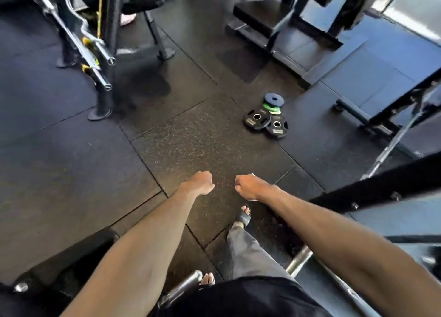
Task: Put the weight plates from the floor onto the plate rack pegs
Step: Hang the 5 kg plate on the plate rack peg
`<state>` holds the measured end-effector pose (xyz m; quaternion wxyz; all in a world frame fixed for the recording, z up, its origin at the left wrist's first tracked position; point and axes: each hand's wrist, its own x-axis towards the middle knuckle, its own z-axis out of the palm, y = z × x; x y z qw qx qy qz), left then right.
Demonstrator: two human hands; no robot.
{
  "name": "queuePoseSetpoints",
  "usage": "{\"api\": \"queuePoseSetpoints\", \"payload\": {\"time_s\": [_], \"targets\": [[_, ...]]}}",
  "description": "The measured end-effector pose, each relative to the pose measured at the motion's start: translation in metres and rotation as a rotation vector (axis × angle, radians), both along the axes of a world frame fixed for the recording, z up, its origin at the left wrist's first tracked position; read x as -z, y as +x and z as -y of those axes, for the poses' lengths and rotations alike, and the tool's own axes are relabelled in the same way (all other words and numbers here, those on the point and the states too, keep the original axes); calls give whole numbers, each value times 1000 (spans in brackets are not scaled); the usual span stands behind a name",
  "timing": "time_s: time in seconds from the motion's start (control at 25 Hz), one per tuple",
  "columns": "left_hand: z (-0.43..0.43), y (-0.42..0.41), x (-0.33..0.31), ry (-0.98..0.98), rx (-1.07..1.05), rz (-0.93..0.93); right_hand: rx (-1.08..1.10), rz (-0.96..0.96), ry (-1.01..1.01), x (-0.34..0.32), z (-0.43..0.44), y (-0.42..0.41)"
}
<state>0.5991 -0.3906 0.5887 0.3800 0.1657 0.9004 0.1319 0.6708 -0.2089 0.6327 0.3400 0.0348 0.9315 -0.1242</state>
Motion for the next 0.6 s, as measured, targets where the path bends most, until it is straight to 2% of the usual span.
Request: {"api": "queuePoseSetpoints", "payload": {"time_s": [0.2, 0.4, 0.6], "targets": [[-59, -88, 26, -10, -35, 16, -40, 43, -34, 32, -56, -90], [-149, -183, 19, -8, -4, 57, 11, 95, -72, 34, -137, -177], [-240, -262, 10, -4, 63, 67, 220, 110, -93, 33, -220, -246]]}}
